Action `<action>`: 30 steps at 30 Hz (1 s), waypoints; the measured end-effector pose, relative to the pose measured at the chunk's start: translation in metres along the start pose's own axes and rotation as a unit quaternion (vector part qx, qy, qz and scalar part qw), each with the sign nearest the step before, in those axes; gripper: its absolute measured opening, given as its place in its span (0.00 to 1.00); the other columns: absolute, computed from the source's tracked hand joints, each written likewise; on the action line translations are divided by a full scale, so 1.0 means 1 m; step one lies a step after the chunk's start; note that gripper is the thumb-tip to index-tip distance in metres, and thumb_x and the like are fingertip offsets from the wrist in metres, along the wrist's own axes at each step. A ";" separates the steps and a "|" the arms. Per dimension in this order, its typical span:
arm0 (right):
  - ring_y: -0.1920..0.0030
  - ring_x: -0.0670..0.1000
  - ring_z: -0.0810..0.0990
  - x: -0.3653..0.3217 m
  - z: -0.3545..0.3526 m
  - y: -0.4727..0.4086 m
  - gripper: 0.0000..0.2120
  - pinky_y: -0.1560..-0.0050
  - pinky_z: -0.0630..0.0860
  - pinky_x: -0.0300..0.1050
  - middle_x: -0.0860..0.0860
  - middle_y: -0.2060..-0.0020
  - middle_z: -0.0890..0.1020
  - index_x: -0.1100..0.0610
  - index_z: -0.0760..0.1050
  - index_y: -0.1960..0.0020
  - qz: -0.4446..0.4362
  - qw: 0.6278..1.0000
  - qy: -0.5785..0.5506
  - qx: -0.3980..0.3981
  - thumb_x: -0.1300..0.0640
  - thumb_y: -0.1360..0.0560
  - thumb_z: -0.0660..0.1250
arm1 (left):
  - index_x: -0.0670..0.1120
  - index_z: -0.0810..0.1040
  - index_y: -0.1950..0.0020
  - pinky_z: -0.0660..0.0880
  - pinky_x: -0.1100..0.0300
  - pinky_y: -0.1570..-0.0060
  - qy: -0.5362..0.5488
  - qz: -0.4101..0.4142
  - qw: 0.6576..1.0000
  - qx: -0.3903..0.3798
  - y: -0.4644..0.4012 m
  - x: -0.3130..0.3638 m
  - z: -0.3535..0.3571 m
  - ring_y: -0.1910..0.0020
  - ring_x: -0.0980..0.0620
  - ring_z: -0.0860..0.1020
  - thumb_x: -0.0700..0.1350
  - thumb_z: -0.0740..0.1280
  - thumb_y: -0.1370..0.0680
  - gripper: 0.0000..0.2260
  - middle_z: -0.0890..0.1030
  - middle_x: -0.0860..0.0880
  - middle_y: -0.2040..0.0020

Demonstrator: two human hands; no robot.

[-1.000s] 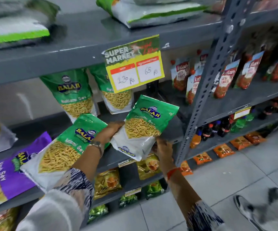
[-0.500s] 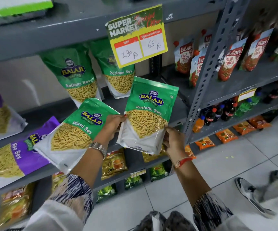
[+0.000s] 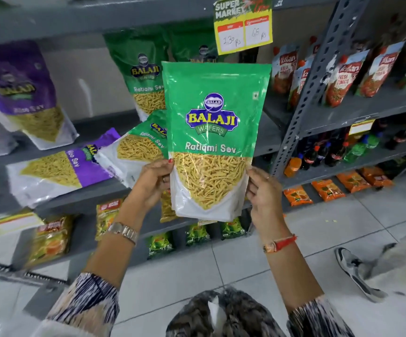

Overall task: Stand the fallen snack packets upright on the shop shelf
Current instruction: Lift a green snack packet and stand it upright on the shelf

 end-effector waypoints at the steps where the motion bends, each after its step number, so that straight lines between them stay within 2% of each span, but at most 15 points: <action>1: 0.65 0.50 0.77 0.001 0.000 0.007 0.06 0.63 0.73 0.42 0.53 0.64 0.80 0.55 0.77 0.61 -0.005 1.000 0.000 -0.007 0.63 0.27 0.66 | 0.44 0.77 0.64 0.61 0.61 0.67 0.006 0.006 1.000 -0.003 0.008 0.001 -0.003 0.71 0.54 0.65 0.34 0.60 0.26 0.11 0.70 0.47 0.66; 4: 0.68 0.45 0.81 0.000 -0.001 0.018 0.06 0.68 0.77 0.37 0.49 0.68 0.83 0.55 0.78 0.60 -0.024 0.999 -0.005 -0.027 0.63 0.26 0.65 | 0.45 0.81 0.69 0.61 0.59 0.63 0.019 0.021 1.000 -0.013 0.023 0.005 -0.008 0.67 0.51 0.65 0.34 0.61 0.27 0.15 0.69 0.45 0.65; 6: 0.70 0.43 0.81 0.002 -0.001 0.018 0.07 0.68 0.78 0.35 0.46 0.71 0.83 0.55 0.78 0.59 -0.030 0.999 -0.006 -0.032 0.62 0.25 0.64 | 0.45 0.82 0.68 0.65 0.57 0.61 0.017 0.030 0.999 -0.015 0.030 0.008 -0.008 0.64 0.50 0.68 0.35 0.62 0.27 0.14 0.72 0.44 0.63; 9: 0.67 0.46 0.80 0.008 -0.002 0.009 0.07 0.66 0.78 0.38 0.49 0.67 0.82 0.54 0.79 0.60 -0.031 0.999 0.012 -0.020 0.61 0.25 0.65 | 0.46 0.83 0.69 0.74 0.56 0.59 0.010 0.026 0.999 0.023 0.029 0.005 -0.012 0.64 0.50 0.73 0.35 0.63 0.27 0.15 0.79 0.47 0.66; 13: 0.66 0.49 0.77 0.011 -0.005 -0.024 0.05 0.63 0.75 0.43 0.50 0.68 0.82 0.56 0.81 0.58 -0.029 0.999 0.034 0.005 0.59 0.26 0.67 | 0.47 0.82 0.67 0.74 0.58 0.61 0.003 0.022 0.997 0.078 0.013 0.002 -0.001 0.65 0.51 0.74 0.36 0.65 0.27 0.12 0.80 0.50 0.70; 16: 0.58 0.53 0.80 0.002 0.001 -0.060 0.05 0.53 0.78 0.48 0.53 0.61 0.83 0.57 0.81 0.56 -0.041 0.998 0.052 0.009 0.59 0.26 0.67 | 0.45 0.79 0.65 0.76 0.64 0.65 0.015 0.027 0.994 0.103 -0.011 0.002 0.011 0.66 0.54 0.75 0.34 0.65 0.27 0.09 0.81 0.55 0.75; 19: 0.55 0.55 0.81 -0.009 0.014 -0.095 0.09 0.50 0.78 0.49 0.58 0.55 0.83 0.64 0.80 0.48 -0.057 0.996 0.061 -0.011 0.60 0.24 0.65 | 0.42 0.79 0.61 0.77 0.67 0.66 0.012 0.039 0.993 0.112 -0.041 0.004 0.020 0.67 0.55 0.76 0.34 0.64 0.26 0.07 0.80 0.57 0.76; 21: 0.55 0.54 0.81 -0.020 0.026 -0.123 0.10 0.52 0.78 0.48 0.58 0.55 0.83 0.66 0.80 0.49 -0.069 0.994 0.076 -0.032 0.61 0.23 0.63 | 0.36 0.79 0.52 0.77 0.70 0.66 0.008 0.047 0.992 0.115 -0.066 0.008 0.029 0.67 0.57 0.78 0.34 0.64 0.26 0.06 0.81 0.57 0.75; 23: 0.58 0.51 0.81 -0.026 0.035 -0.141 0.10 0.58 0.78 0.44 0.52 0.62 0.85 0.61 0.81 0.56 -0.063 0.993 0.089 -0.042 0.61 0.23 0.62 | 0.33 0.77 0.46 0.77 0.71 0.65 0.001 0.051 0.992 0.118 -0.081 0.014 0.035 0.64 0.55 0.77 0.33 0.63 0.26 0.10 0.82 0.57 0.72; 26: 0.59 0.50 0.81 -0.040 0.056 -0.170 0.11 0.58 0.79 0.44 0.51 0.62 0.84 0.59 0.79 0.59 -0.072 0.989 0.100 -0.077 0.62 0.22 0.60 | 0.35 0.75 0.42 0.76 0.71 0.63 -0.005 0.064 0.990 0.126 -0.107 0.027 0.046 0.63 0.56 0.76 0.32 0.61 0.25 0.12 0.79 0.48 0.60; 28: 0.62 0.46 0.83 -0.046 0.065 -0.188 0.11 0.59 0.79 0.42 0.48 0.65 0.85 0.59 0.79 0.59 -0.077 0.989 0.087 -0.090 0.63 0.22 0.59 | 0.34 0.74 0.42 0.76 0.69 0.61 -0.007 0.067 0.989 0.131 -0.125 0.031 0.050 0.65 0.58 0.77 0.31 0.61 0.25 0.12 0.78 0.48 0.59; 30: 0.64 0.43 0.83 -0.050 0.069 -0.203 0.12 0.62 0.79 0.38 0.44 0.70 0.85 0.58 0.79 0.58 -0.073 0.991 0.070 -0.093 0.65 0.22 0.58 | 0.32 0.75 0.42 0.76 0.64 0.55 -0.012 0.068 0.988 0.135 -0.142 0.030 0.056 0.62 0.55 0.78 0.31 0.62 0.25 0.12 0.78 0.48 0.59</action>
Point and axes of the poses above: each hand's wrist, its own y-axis away from the middle knuckle, its own z-axis out of the palm, x = y × z, the point moved 10 cm from there along -y, towards the middle knuckle
